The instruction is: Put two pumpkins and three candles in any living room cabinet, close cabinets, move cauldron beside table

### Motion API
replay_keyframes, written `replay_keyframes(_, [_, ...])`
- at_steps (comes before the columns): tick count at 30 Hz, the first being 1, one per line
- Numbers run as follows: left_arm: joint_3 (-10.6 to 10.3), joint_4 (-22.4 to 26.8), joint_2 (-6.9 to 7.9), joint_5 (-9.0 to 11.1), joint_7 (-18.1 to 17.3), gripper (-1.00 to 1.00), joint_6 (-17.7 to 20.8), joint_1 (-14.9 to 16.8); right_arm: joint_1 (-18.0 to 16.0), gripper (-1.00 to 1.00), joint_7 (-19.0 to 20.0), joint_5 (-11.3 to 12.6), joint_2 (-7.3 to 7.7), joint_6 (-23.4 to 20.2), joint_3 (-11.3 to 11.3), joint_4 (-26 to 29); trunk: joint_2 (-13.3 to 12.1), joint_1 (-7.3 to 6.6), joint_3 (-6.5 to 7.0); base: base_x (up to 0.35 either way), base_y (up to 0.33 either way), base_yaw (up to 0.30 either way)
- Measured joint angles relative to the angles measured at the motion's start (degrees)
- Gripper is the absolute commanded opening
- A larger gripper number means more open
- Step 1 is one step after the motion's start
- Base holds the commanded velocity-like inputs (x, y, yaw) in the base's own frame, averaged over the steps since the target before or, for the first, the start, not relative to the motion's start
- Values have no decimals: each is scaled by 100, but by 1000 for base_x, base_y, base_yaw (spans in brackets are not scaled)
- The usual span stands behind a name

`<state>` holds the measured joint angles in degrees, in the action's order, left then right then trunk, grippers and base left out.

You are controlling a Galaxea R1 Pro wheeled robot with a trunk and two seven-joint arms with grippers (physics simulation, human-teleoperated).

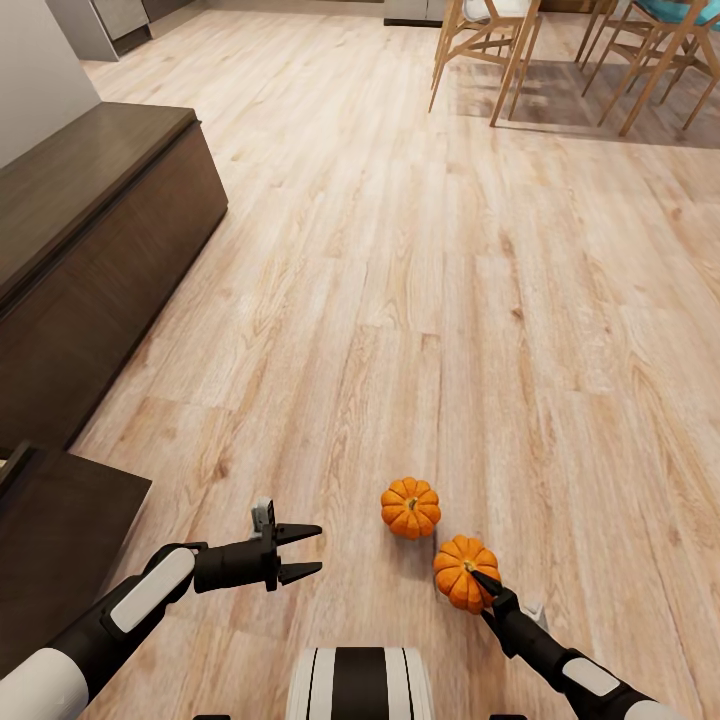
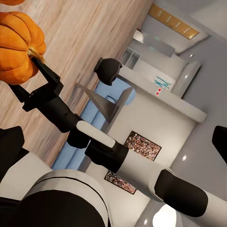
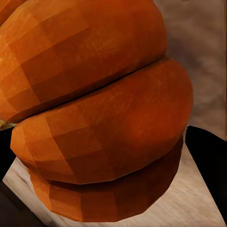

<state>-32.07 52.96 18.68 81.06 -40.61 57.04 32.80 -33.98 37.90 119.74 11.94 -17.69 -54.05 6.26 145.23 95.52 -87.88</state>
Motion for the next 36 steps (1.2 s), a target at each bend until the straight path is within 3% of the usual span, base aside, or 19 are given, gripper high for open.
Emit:
replay_keyframes(11, [-1, -1, 0, 0, 0, 100, -1, 1, 0, -100, 17, 0, 0, 1, 21, -2, 0, 0, 0, 0, 0, 0])
replay_keyframes(15, [-2, -1, -1, 3, 0, 100, 1, 1, -4, -100, -168, -2, -1, 14, 25, -18, -6, -9, 88, 0, 0, 0])
replay_keyframes(36, [-2, -4, -6, 3, -1, 100, 1, 1, -3, -100, -18, 13, -1, 16, 64, -17, -34, -63, 554, 0, 0, 0])
